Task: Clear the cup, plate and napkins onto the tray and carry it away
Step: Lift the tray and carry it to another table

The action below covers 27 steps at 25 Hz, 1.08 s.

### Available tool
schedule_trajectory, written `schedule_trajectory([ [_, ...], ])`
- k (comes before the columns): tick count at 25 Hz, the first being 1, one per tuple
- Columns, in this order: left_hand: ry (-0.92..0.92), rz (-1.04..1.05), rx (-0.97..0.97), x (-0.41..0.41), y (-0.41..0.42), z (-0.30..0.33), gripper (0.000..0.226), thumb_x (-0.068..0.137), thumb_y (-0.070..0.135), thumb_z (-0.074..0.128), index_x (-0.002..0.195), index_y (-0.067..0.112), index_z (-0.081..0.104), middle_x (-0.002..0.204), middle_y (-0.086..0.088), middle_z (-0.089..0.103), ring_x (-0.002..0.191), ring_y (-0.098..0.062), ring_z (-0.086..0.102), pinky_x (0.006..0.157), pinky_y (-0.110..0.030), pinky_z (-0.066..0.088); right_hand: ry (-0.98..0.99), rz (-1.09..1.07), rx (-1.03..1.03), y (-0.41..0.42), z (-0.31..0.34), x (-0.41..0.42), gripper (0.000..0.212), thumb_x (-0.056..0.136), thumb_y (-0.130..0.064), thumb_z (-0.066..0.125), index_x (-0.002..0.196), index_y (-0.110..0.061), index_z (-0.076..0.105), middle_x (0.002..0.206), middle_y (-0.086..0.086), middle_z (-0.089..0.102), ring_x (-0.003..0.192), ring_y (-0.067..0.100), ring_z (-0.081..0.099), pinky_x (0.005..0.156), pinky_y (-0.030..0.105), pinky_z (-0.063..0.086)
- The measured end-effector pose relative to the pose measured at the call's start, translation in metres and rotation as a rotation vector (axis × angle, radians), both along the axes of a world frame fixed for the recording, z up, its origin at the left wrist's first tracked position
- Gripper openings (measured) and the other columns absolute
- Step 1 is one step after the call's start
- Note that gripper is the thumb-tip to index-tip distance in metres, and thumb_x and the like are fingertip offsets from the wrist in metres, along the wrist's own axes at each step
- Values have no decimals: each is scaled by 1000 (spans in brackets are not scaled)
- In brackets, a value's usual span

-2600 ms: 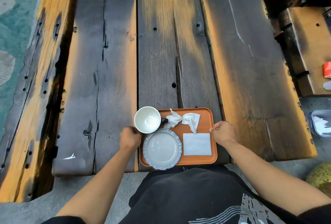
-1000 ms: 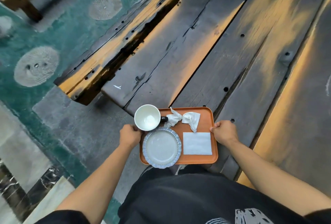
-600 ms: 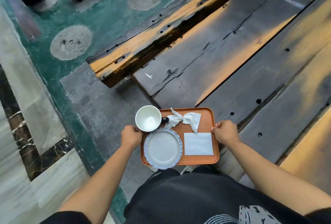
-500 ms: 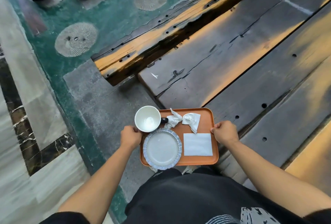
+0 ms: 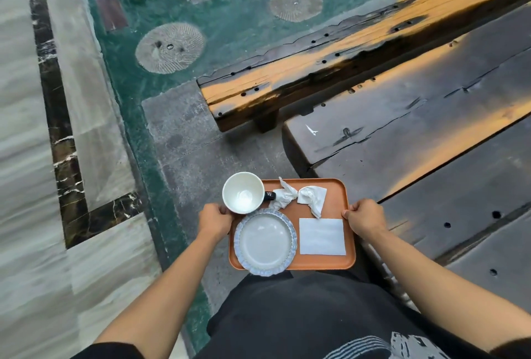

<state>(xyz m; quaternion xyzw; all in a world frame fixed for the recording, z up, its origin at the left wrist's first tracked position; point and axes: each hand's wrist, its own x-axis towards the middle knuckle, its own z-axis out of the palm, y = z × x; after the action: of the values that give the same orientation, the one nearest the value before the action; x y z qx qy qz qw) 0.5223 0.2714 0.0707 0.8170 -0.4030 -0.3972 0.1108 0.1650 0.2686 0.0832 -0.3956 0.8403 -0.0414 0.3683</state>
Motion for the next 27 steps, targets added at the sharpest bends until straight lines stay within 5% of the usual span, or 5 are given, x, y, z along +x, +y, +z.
schedule_trajectory([
  [15,-1,257,19,142,-24,-3,37,78,12,69,46,14,50,51,-10,60,59,-30,66,62,-47,61,58,291,-27,-113,-4,153,22,90,-25,74,72,-12,72,76,6,72,75,22,68,75,40,60],
  [19,10,345,51,169,-33,-3,21,78,15,72,61,2,67,64,-16,73,61,-31,71,62,-49,63,44,349,-35,-147,-6,190,23,91,-23,74,72,-11,70,72,5,70,69,19,68,68,35,58],
  [27,-9,512,30,210,-74,2,21,80,11,72,65,0,65,67,-20,69,63,-30,60,61,-36,52,2,466,-23,-226,-9,257,21,95,-25,69,79,-13,67,78,5,69,70,21,69,68,32,59],
])
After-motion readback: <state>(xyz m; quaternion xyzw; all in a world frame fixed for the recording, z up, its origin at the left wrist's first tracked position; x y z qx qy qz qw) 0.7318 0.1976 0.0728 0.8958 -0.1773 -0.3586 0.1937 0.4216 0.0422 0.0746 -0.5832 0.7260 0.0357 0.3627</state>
